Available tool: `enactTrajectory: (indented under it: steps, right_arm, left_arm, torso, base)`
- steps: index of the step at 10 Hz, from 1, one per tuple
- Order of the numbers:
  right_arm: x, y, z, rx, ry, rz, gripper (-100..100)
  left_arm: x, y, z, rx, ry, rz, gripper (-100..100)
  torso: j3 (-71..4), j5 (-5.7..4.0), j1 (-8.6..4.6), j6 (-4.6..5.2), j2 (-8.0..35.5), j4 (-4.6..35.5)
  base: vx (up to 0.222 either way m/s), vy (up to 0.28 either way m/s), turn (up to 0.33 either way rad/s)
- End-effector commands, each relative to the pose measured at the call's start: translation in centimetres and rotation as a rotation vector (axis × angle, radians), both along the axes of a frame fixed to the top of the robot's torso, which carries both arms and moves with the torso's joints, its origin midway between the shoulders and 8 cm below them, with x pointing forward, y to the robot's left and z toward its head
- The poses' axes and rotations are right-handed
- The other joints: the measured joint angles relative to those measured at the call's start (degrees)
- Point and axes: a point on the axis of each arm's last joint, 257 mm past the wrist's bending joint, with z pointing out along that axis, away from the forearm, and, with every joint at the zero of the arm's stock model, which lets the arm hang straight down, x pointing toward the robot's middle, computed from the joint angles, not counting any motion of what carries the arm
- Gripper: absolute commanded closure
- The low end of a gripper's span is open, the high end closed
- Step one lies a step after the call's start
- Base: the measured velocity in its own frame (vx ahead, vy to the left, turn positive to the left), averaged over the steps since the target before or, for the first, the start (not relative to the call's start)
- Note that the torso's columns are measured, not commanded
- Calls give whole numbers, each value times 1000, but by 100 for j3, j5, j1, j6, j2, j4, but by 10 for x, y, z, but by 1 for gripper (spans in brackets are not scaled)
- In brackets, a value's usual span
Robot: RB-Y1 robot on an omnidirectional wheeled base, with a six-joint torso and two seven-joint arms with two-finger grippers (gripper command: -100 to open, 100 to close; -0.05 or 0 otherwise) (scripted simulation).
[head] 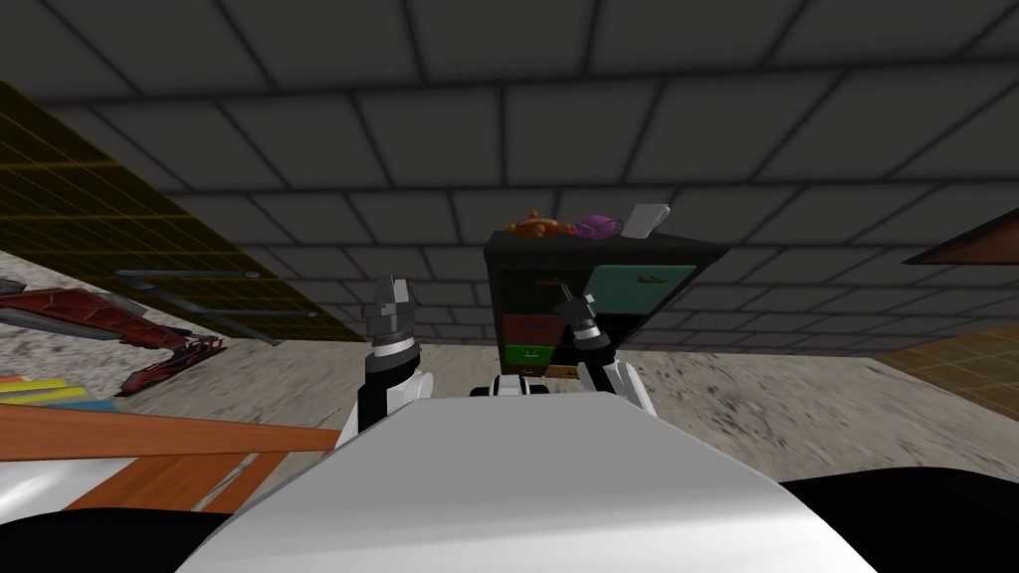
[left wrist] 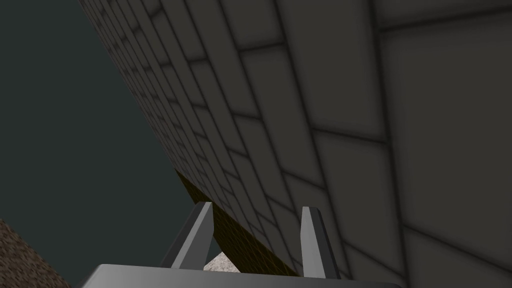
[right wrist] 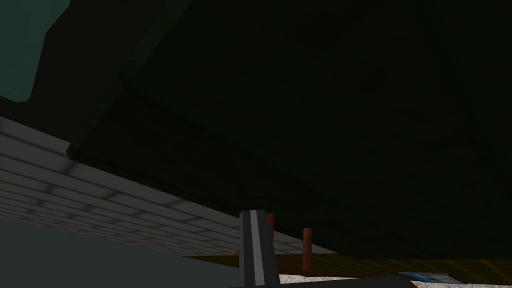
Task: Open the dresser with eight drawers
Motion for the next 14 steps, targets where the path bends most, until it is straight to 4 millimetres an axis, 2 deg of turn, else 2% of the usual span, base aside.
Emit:
enactTrajectory:
  steps: [1,2,7,9,10,14]
  right_arm:
    - [0,2,-6,0,4,8,100]
    - [-1,1,-11,-41,17,17,-100]
    - [-4,-20,-26,-128,85,-10,-100]
    - [-5,-33,-30,-140,113,-39,-100]
    - [-7,-46,-32,-144,139,-73,-100]
    - [-12,-71,-32,-147,180,-142,-100]
  left_arm:
    - [0,0,0,0,0,0,0]
    - [0,0,0,0,0,0,0]
    - [0,0,0,0,0,0,0]
    - [0,0,0,0,0,0,0]
    - [0,0,0,0,0,0,0]
    - [0,0,0,0,0,0,0]
  torso:
    - [-1,2,-6,13,5,11]
    - [-1,-2,-21,17,4,15]
    - [5,-4,-29,19,16,19]
    - [8,-5,-31,19,19,20]
    - [7,-5,-31,19,19,20]
    - [8,-7,-38,19,20,20]
  base:
    - [-26,1,-7]
    - [-2,11,-15]
    - [12,40,-28]
    - [16,59,-36]
    - [26,73,-56]
    - [18,69,-42]
